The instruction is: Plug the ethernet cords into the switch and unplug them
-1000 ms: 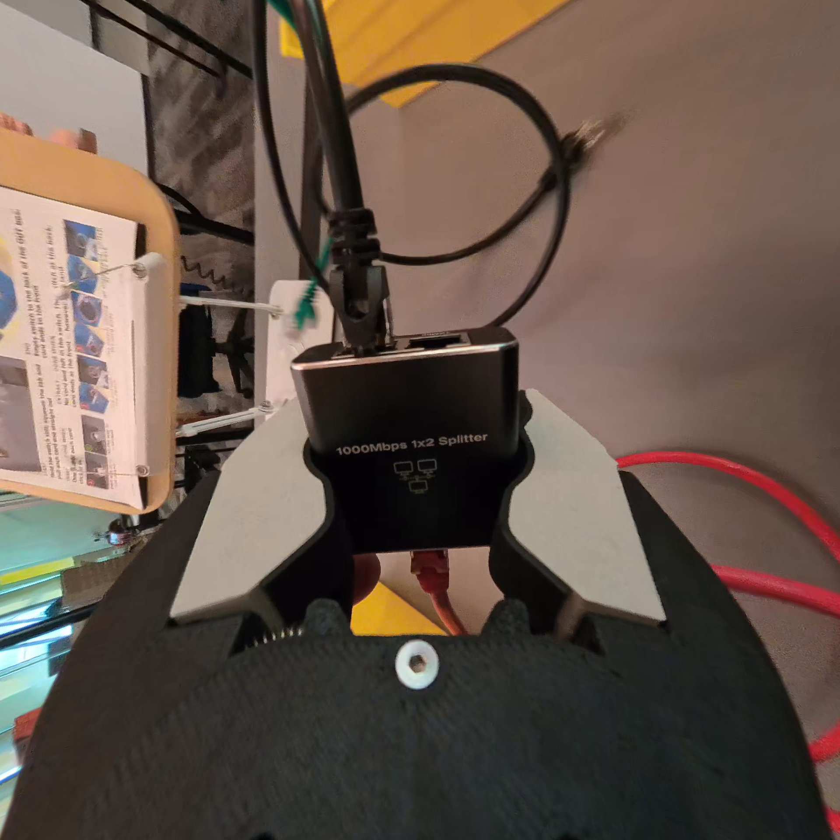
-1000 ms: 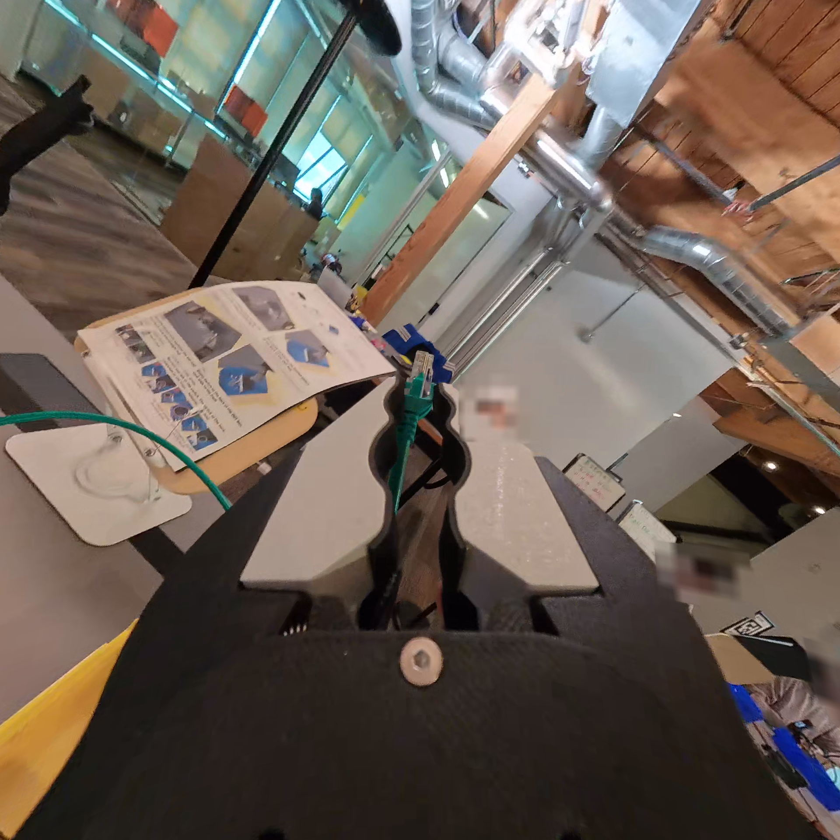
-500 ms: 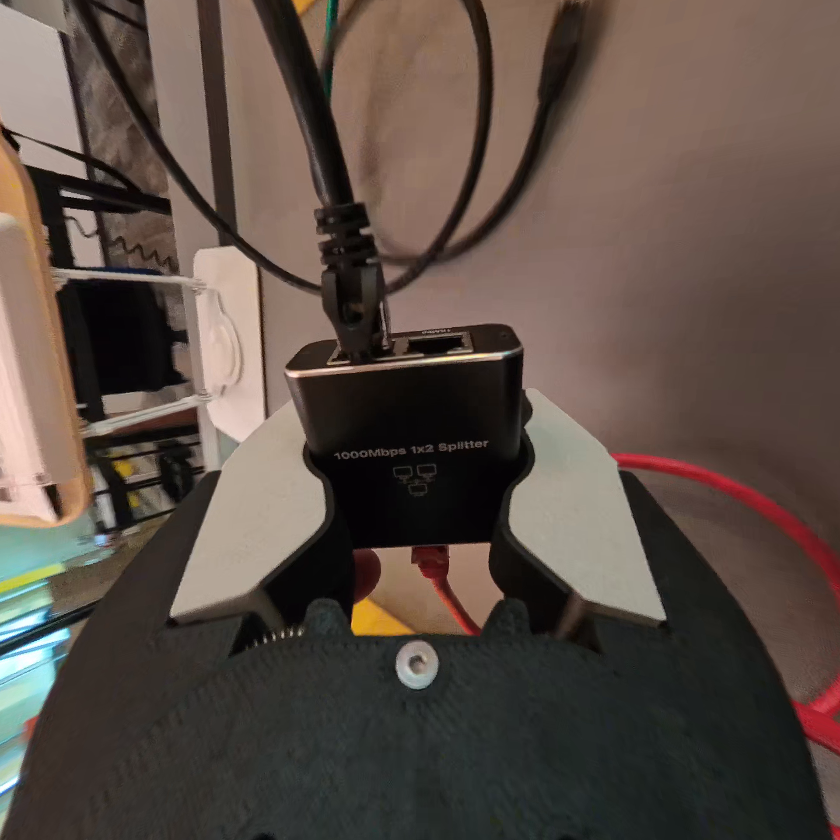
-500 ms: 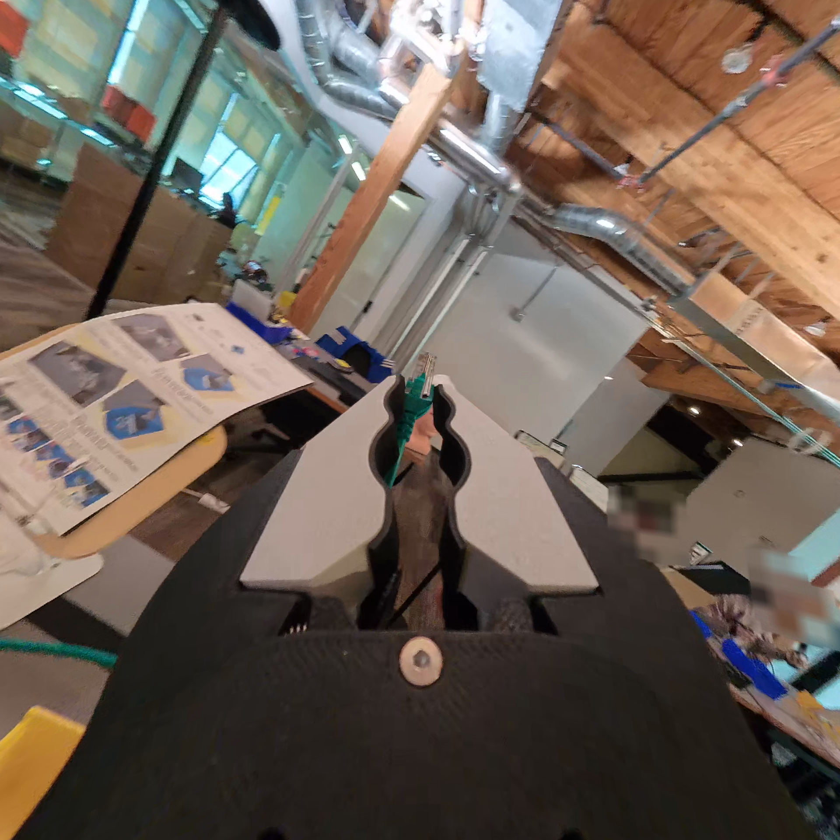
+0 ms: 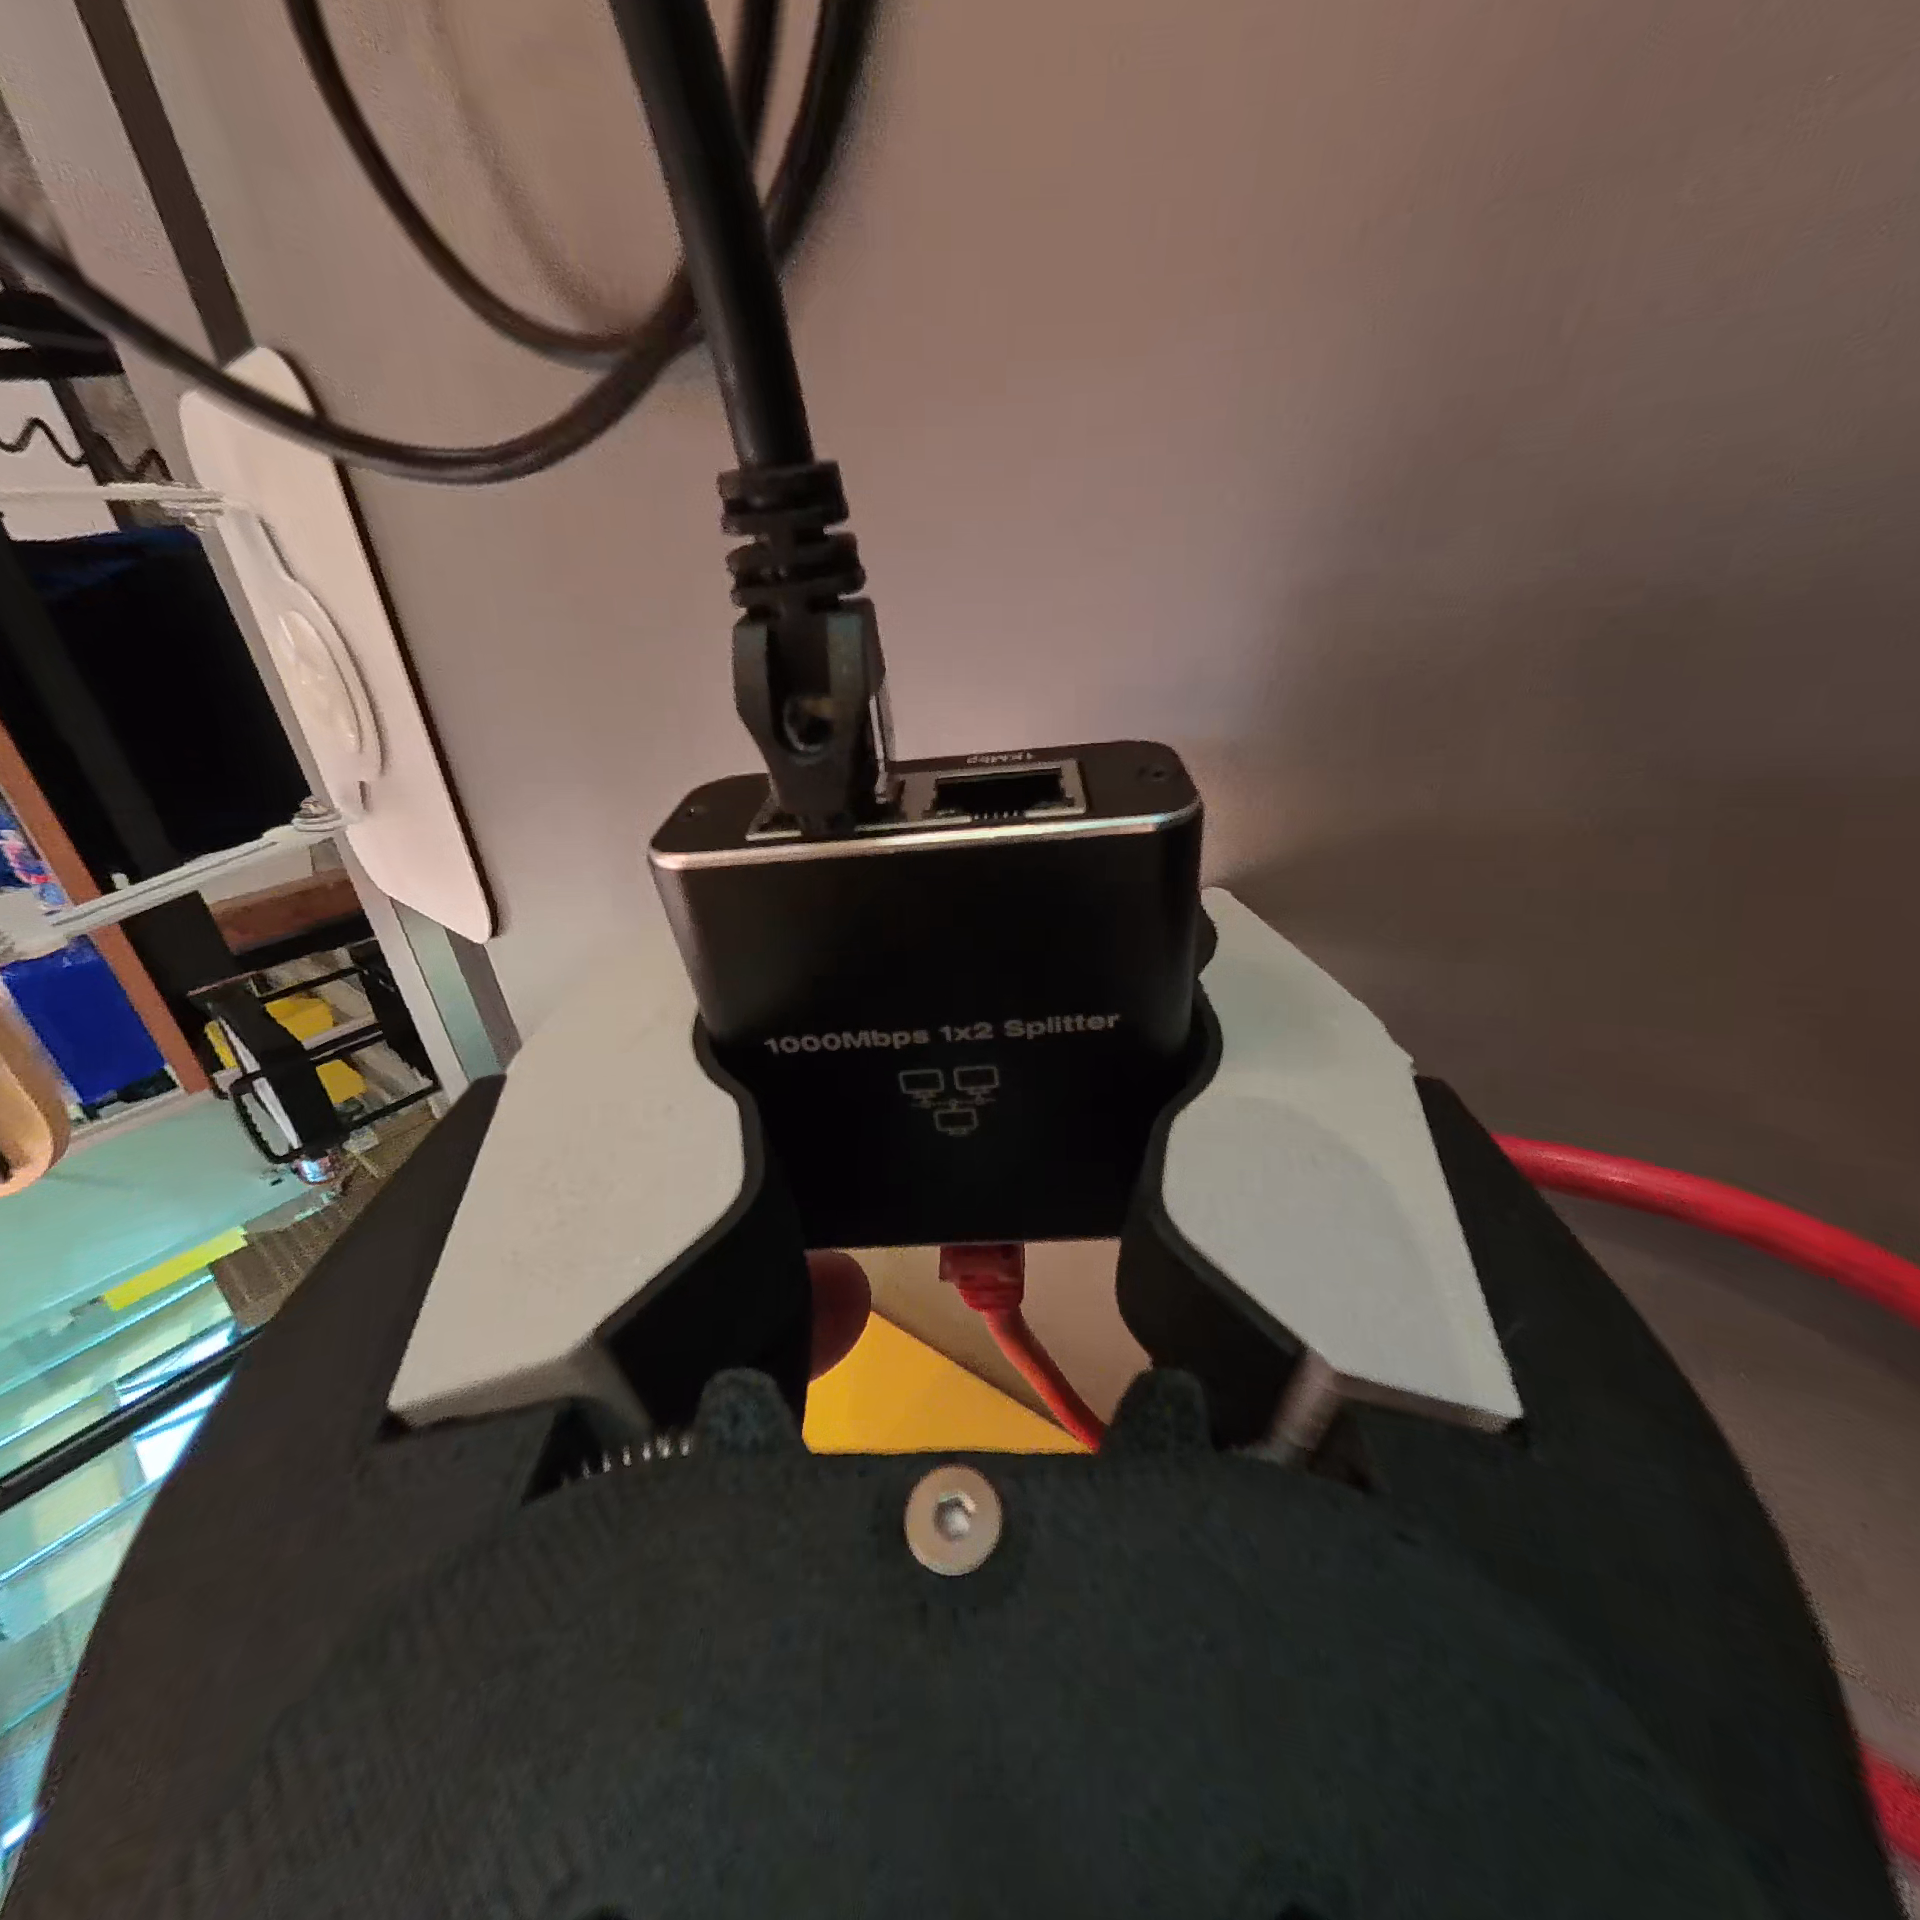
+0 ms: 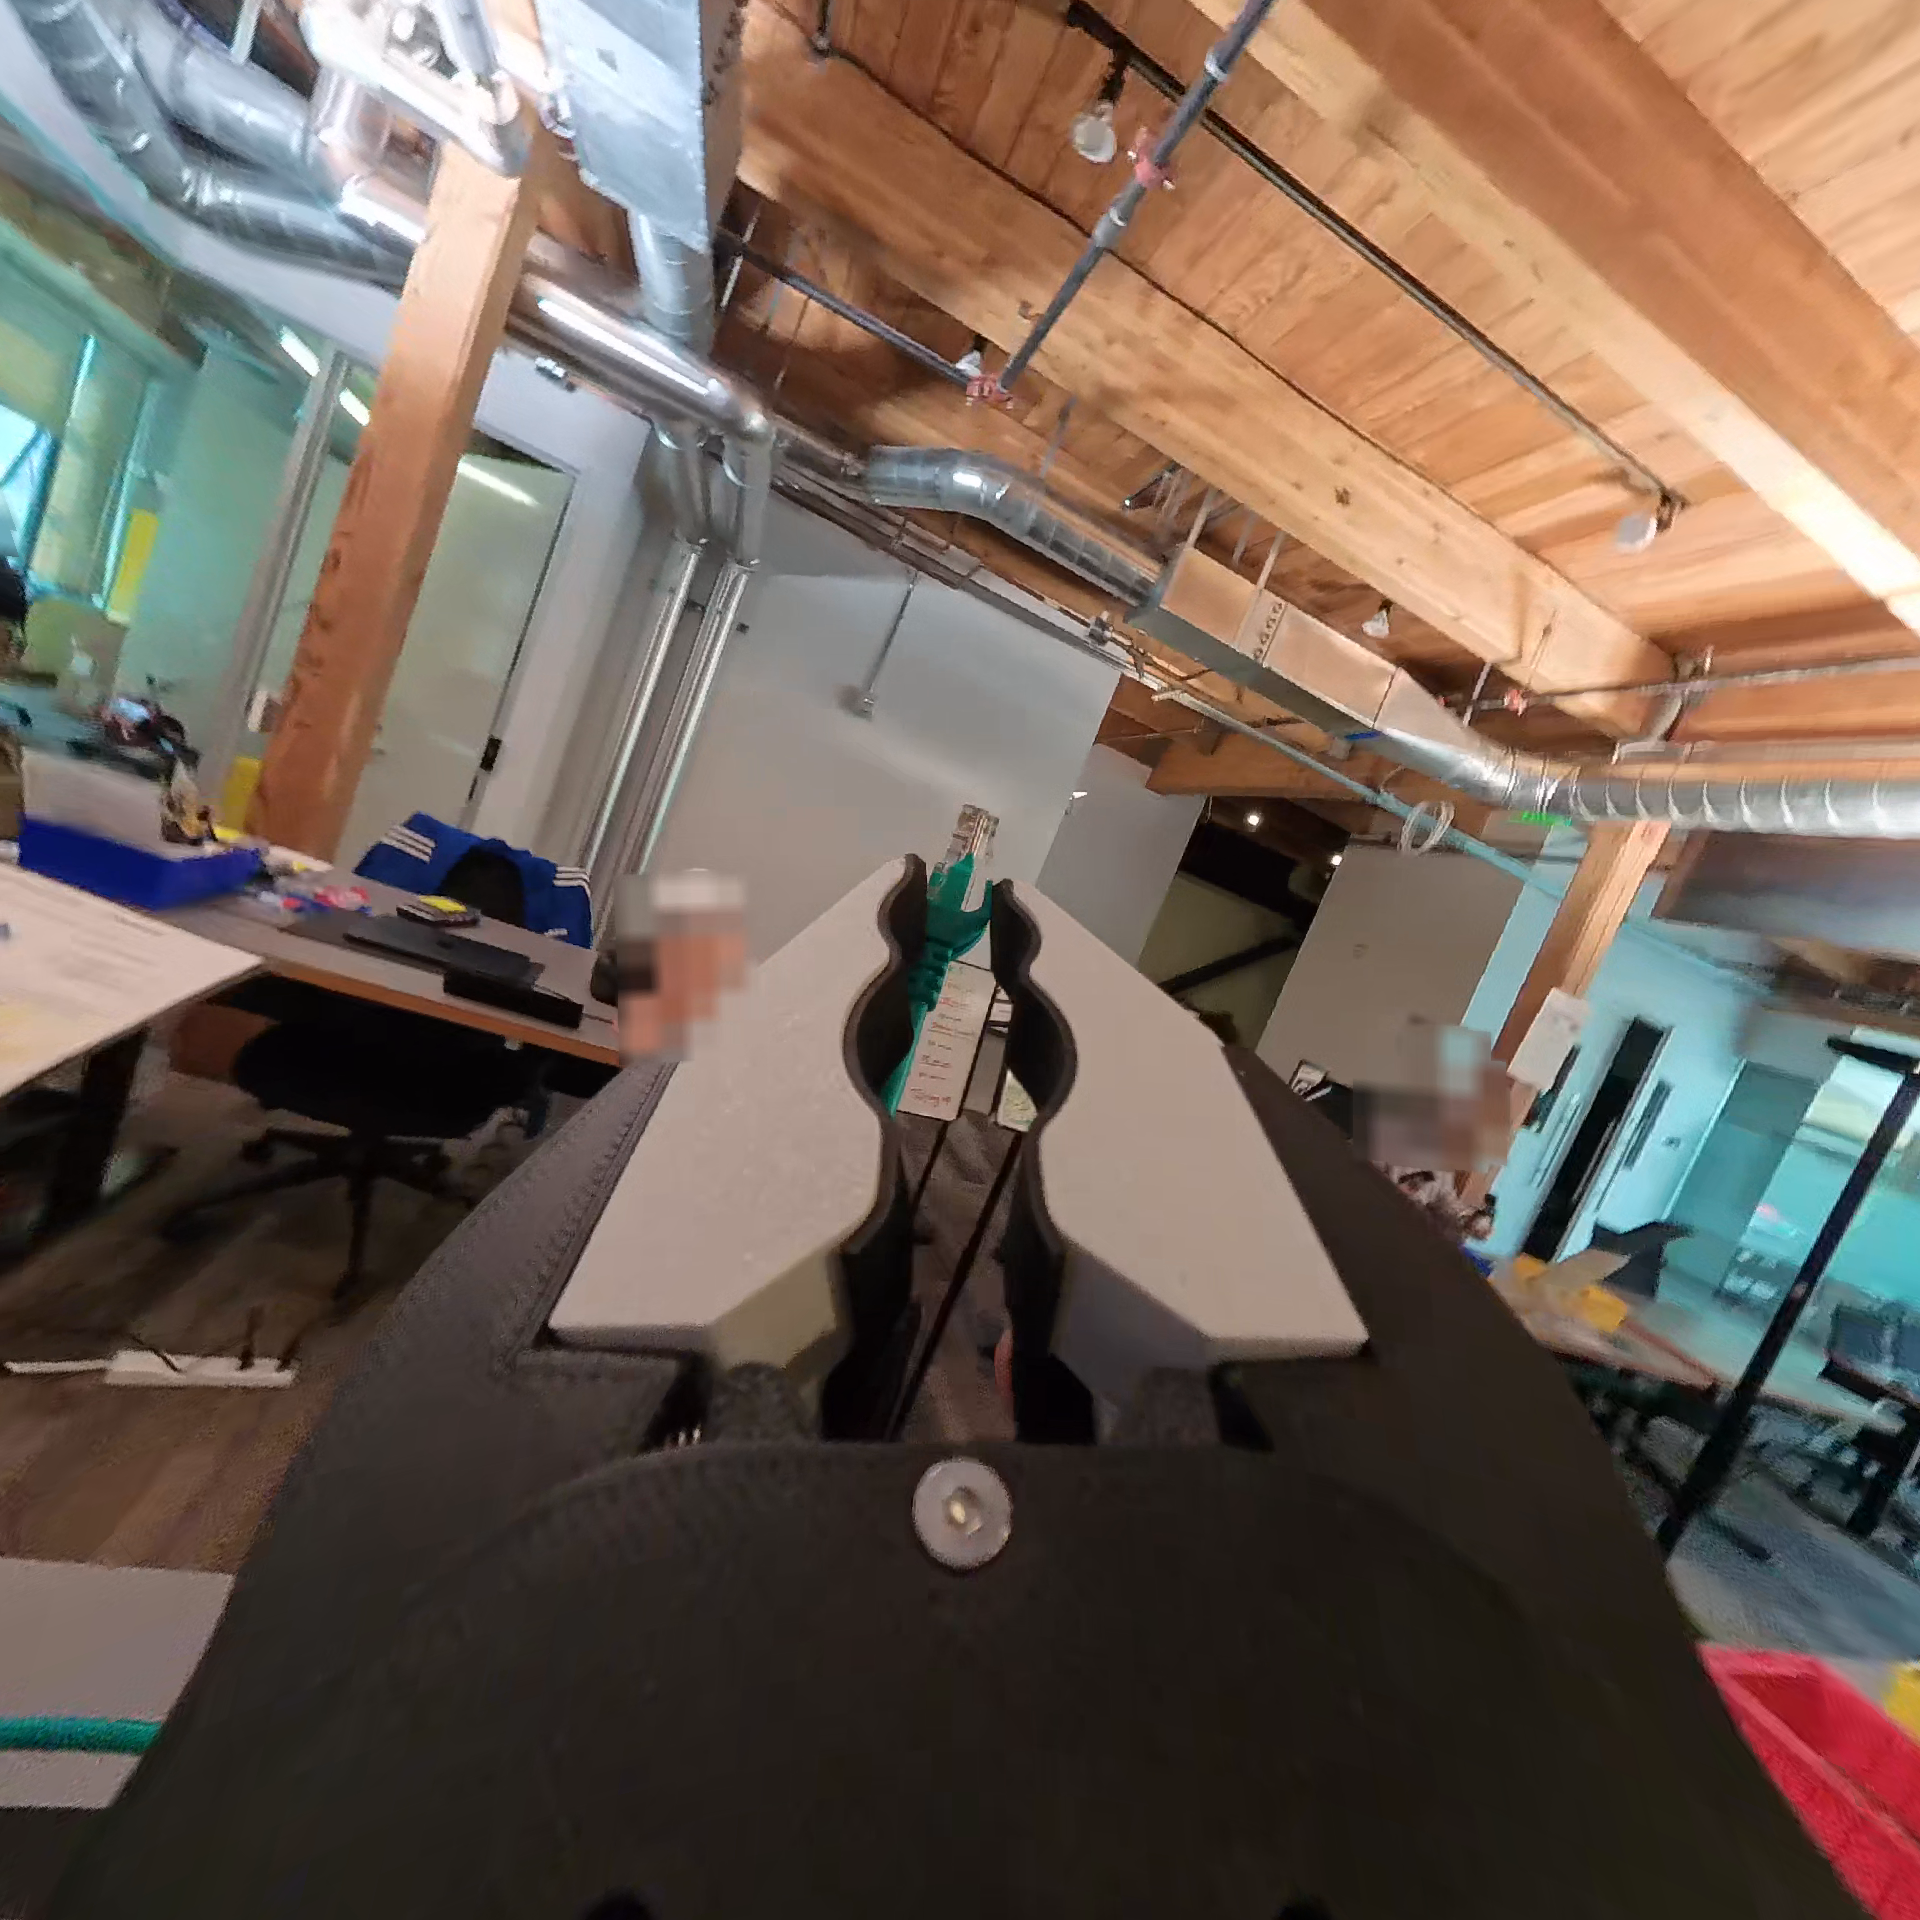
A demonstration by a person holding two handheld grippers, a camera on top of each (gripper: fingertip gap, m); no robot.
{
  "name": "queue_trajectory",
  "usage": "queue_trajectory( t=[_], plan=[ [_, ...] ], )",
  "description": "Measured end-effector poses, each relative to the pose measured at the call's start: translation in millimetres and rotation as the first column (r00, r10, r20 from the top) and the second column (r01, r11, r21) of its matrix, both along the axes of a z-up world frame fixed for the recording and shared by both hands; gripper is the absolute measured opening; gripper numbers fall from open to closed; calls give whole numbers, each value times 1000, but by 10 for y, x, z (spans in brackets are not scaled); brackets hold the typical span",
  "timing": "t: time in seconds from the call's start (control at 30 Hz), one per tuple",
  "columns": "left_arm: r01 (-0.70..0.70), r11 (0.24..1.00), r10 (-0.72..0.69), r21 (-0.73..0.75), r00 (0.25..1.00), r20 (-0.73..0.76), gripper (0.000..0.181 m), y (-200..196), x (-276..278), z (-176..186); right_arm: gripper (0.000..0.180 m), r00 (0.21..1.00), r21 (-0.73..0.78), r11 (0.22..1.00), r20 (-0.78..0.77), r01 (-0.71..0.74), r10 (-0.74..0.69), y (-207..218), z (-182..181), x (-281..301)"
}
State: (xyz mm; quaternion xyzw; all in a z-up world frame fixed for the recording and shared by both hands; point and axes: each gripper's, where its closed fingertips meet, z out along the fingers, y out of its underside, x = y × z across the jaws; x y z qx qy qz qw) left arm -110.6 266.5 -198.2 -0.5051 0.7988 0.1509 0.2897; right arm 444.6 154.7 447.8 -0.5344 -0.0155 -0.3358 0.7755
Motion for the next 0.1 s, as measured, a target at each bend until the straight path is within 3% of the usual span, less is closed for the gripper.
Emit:
queue_trajectory(
  t=[0.1],
  plan=[
    [-14,1000,15,15,999,-36,77,59,-57,-2,9,998,58,998,-53,34,-31,-295,112,280]
  ],
)
